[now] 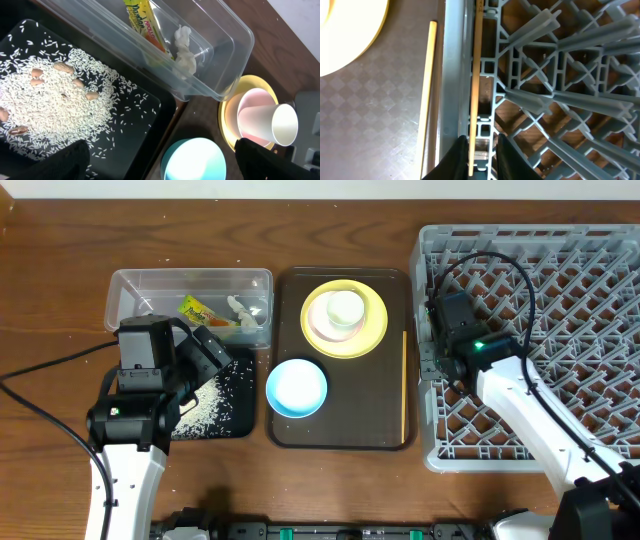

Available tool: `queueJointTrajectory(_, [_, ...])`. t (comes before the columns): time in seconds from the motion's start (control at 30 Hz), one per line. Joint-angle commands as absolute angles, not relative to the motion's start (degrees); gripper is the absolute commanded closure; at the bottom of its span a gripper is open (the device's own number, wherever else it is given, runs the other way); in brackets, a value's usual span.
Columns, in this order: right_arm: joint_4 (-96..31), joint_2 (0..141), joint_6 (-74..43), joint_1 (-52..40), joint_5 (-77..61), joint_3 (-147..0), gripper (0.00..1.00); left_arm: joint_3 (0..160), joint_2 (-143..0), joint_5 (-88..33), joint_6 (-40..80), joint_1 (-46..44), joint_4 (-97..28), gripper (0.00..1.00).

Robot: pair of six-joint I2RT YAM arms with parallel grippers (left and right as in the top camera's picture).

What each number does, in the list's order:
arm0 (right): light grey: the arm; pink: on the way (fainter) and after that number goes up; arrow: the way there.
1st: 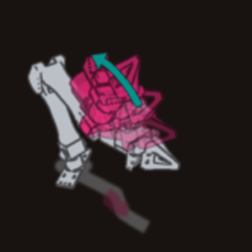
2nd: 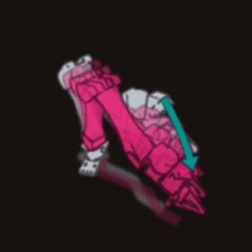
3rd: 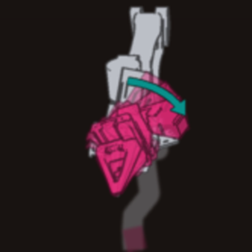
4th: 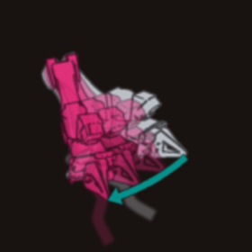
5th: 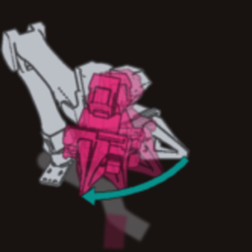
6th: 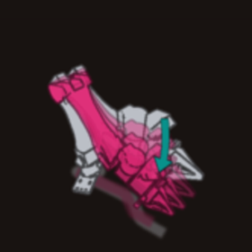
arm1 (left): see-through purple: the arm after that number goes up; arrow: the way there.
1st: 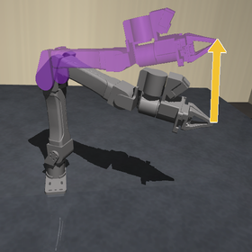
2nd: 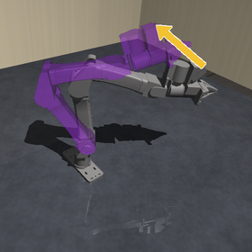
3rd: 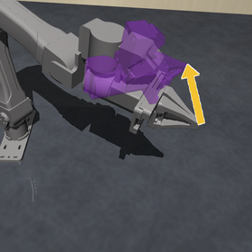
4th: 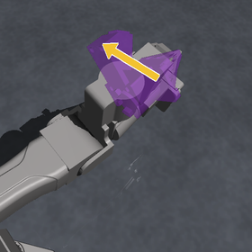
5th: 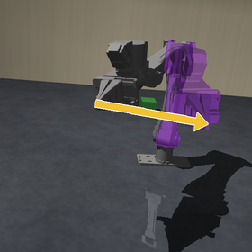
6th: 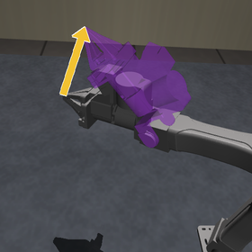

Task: Sort waste into correct bins and load items into the dishwasher rack
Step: 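Place the chopstick into the dish rack with the right gripper, then move the right gripper back and grasp the second chopstick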

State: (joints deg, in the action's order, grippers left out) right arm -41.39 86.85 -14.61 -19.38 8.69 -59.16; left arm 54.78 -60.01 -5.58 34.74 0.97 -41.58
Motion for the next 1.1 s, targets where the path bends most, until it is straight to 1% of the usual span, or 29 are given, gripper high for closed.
queueJointTrajectory(0.0, [-41.08,85.03,-14.94,-19.14,-4.43,-59.55,0.79,55.57,-60.23,-5.08,34.81,1.21,-41.56,0.05])
queueJointTrajectory(0.13, [-38.98,82.96,-19.0,-19.14,-14.7,-60.42,0.77,55.57,-60.23,-5.08,34.81,1.21,-41.58,0.05])
queueJointTrajectory(0.27, [-34.39,81.21,-25.91,-19.55,-22.35,-60.45,0.77,55.57,-60.23,-5.08,34.81,1.21,-41.56,0.05])
queueJointTrajectory(0.43, [-31.88,80.88,-26.13,-21.47,-22.9,-60.42,0.74,55.57,-60.23,-5.08,34.81,1.21,-41.58,0.05])
queueJointTrajectory(0.63, [-32.18,80.9,-26.17,-24.05,-16.62,-60.42,0.74,55.57,-60.23,-5.08,34.81,1.21,-41.58,0.05])
queueJointTrajectory(0.9, [-32.56,82.0,-28.34,-33.06,1.17,-60.29,0.73,55.57,-60.23,-5.08,34.81,1.21,-41.56,0.05])
queueJointTrajectory(1.07, [-32.58,84.93,-29.3,-38.48,10.59,-60.29,0.7,55.57,-60.23,-5.08,34.81,1.21,-41.56,0.05])
